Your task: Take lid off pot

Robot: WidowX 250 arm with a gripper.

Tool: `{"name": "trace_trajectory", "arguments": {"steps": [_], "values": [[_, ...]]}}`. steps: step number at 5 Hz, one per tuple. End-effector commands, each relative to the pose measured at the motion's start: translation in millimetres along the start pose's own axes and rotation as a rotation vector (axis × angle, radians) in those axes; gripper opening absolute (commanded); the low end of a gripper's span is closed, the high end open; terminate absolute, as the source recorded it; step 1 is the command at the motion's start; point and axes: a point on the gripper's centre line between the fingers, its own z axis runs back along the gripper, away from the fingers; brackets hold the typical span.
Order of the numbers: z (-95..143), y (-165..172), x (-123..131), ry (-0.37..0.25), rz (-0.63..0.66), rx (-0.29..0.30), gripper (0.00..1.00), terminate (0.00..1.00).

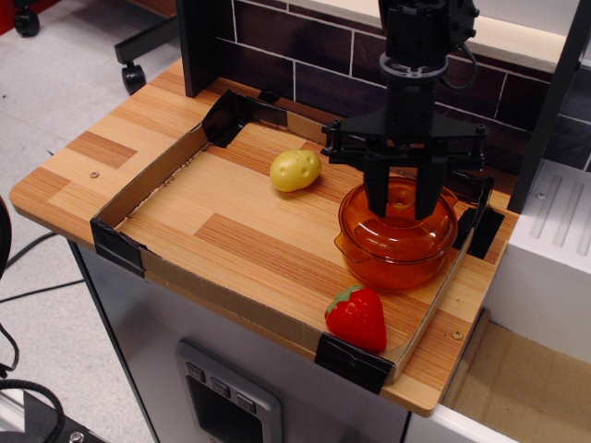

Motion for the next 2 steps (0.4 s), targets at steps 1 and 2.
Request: {"name": "trace_trajectory", "arguments": {"steps": [1,2], "values": [[39,-2,5,-0.057,0.008,-0.073,0.00,0.00],[59,4,10,-0.073,0.054,-0.126,0.00,0.00]]}}
